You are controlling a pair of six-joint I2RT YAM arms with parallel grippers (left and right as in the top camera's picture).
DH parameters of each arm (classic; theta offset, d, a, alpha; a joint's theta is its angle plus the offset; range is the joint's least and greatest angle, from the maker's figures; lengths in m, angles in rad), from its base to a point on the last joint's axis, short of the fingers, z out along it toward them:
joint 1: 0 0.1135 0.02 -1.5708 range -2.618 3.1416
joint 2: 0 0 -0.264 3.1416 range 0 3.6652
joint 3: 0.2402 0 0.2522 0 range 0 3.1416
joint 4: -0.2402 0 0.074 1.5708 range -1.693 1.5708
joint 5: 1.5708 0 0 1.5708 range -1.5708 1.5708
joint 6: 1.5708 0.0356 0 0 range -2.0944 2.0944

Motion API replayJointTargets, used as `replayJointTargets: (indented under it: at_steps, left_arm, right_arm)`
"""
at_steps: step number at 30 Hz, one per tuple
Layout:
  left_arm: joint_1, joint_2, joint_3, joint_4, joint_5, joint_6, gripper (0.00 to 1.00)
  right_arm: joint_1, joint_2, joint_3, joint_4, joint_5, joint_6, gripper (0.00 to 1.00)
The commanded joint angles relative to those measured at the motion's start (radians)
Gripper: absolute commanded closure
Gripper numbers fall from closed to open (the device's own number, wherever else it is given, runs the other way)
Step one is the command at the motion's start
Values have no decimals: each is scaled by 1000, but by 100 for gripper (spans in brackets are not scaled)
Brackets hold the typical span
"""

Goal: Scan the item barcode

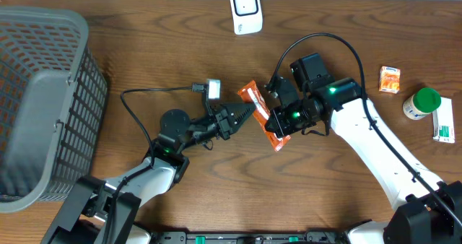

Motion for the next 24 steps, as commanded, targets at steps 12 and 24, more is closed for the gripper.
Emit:
replayJointTargets:
  at_steps: [12,24]
  left_arm:
    - [-4,53,23,-63,-46,31,93]
    - [-5,54,26,57,-15,-26,92]
  right_arm:
    - [-4,-10,5,-6,-21,10,99]
    - [-4,-10,5,-7,-21,10,99]
